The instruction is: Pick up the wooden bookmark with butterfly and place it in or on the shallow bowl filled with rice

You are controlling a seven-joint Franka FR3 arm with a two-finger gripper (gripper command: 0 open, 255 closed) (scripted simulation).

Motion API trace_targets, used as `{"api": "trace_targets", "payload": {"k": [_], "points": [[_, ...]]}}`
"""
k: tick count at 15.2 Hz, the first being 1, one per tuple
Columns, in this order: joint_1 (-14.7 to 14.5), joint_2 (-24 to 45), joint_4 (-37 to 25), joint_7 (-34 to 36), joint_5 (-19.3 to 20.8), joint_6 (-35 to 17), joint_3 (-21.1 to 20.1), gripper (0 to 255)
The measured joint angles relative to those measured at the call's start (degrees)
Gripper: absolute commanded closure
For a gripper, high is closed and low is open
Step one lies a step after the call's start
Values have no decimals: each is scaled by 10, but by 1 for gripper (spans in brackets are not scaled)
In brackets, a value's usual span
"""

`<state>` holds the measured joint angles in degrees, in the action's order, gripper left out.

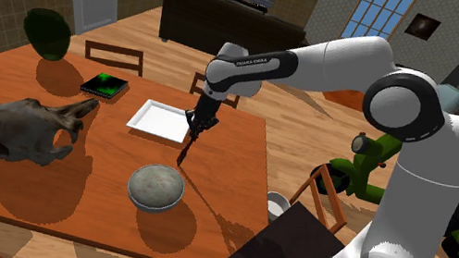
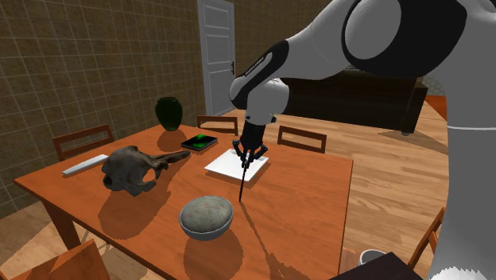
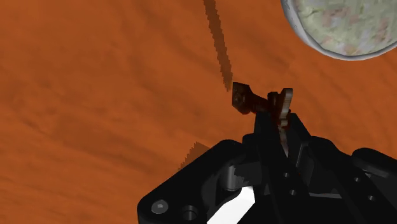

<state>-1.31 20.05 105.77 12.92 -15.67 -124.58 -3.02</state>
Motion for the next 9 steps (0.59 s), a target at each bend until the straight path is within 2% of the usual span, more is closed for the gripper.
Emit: {"api": "trace_targets", "payload": {"k": [9], "points": [[1,-32,-28,15,7,58,2,255]]}}
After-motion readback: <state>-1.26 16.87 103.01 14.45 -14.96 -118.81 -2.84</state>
